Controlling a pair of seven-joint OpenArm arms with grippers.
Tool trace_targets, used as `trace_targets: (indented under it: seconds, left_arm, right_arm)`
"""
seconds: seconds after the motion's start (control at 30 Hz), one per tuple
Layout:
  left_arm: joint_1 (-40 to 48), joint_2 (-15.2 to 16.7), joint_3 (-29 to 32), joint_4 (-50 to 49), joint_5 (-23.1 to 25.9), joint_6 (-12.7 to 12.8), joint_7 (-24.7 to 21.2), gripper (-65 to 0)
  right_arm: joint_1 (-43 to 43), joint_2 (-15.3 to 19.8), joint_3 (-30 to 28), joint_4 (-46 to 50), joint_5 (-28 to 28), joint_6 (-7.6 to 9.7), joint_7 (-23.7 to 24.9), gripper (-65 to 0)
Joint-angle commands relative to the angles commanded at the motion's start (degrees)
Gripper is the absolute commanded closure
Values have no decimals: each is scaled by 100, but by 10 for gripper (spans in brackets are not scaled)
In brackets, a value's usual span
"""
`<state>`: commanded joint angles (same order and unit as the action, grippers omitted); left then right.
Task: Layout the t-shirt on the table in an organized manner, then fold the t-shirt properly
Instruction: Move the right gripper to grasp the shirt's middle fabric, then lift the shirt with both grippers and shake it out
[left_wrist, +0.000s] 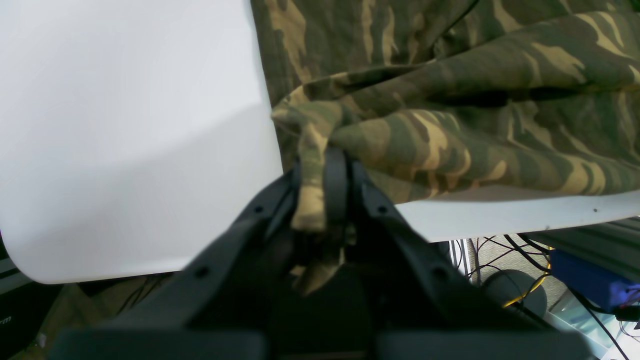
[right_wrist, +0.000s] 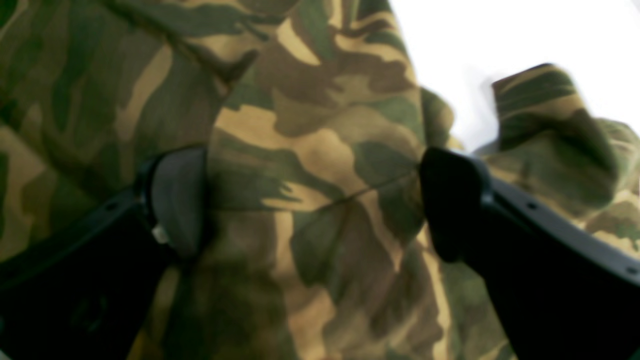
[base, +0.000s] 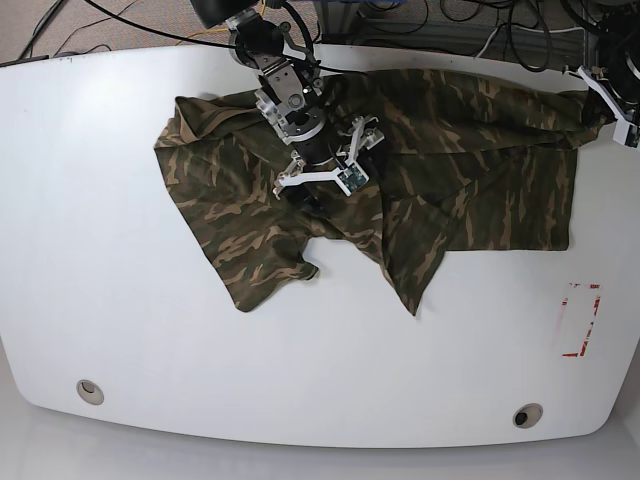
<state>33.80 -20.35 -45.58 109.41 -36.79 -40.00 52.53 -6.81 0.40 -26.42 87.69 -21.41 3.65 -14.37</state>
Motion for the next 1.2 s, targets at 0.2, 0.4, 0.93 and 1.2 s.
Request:
trace_targets:
  seconds: [0.2,0.4,0.93,1.2]
  left_arm:
    - [-9,0,0,0,0,0,0,-13]
    - [-114,0,0,-9,9,0,0,-13]
    - [-176,0,290,-9,9,0,0,-13]
    - [-563,-18,413,35,9,0,0,-13]
  right_arm:
    - [0,114,0,26,-141,-158,0,-536]
    - [9,202,0,229,-132,-158,-9,-315]
    - [-237,255,404,1125,-141,-123,-44,-2]
    - [-378,325,431,1855,-97,-105,-545,-2]
